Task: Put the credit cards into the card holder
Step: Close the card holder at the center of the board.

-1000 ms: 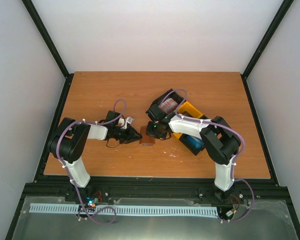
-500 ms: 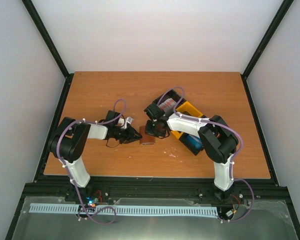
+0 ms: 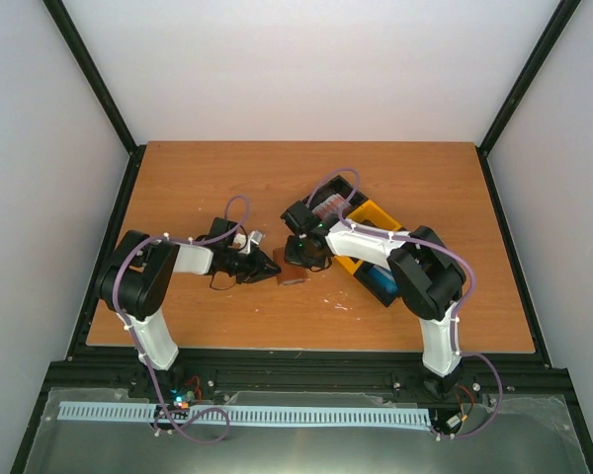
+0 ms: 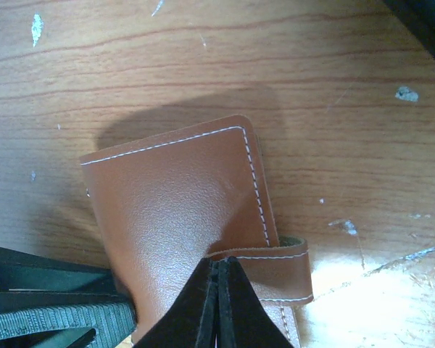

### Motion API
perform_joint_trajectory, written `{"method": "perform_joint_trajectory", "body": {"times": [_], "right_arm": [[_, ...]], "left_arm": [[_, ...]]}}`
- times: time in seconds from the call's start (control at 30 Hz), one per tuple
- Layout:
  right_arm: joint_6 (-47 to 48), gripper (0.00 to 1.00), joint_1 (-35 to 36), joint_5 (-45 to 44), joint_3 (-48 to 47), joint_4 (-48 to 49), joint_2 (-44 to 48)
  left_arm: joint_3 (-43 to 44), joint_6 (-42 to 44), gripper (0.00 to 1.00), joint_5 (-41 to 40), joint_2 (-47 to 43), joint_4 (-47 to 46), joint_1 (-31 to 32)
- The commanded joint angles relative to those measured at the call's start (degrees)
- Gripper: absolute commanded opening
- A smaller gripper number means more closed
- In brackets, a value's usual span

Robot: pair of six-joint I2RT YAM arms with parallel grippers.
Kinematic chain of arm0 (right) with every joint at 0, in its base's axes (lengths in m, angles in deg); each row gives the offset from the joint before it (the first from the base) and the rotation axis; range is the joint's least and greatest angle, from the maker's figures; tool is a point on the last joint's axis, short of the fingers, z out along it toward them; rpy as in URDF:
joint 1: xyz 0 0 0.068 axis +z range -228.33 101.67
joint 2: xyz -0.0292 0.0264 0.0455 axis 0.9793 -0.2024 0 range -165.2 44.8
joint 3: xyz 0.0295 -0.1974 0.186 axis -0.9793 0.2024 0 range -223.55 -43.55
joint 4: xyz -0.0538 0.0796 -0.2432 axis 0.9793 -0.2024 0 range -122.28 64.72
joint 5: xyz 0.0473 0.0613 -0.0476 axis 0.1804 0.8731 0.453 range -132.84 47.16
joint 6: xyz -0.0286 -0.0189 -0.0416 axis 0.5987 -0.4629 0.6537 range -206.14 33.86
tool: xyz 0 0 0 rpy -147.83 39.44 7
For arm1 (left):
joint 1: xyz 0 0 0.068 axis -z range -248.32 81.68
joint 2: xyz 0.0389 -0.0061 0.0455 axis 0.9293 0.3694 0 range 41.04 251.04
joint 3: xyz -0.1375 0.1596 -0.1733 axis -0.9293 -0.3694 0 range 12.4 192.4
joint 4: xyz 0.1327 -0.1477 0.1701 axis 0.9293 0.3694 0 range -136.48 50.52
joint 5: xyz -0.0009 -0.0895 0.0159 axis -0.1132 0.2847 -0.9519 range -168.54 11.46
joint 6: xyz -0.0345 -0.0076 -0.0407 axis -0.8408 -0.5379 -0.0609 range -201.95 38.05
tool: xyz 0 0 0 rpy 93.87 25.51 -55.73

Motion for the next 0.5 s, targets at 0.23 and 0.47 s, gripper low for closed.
{"method": "perform_joint_trajectory", "body": {"times": [0.23,0.47], "right_arm": [[-0.2,0.05,-0.3,11.0,6.2,8.2,-2.1],[2.8,0.04,0.0,11.0,4.3,5.3,-3.2]], "left_arm": [[-4.3,1.2,0.22,-14.0,7.4,15.4,1.6],[-3.6,1.3,0.21,-14.3,7.9,15.6,1.6]]}}
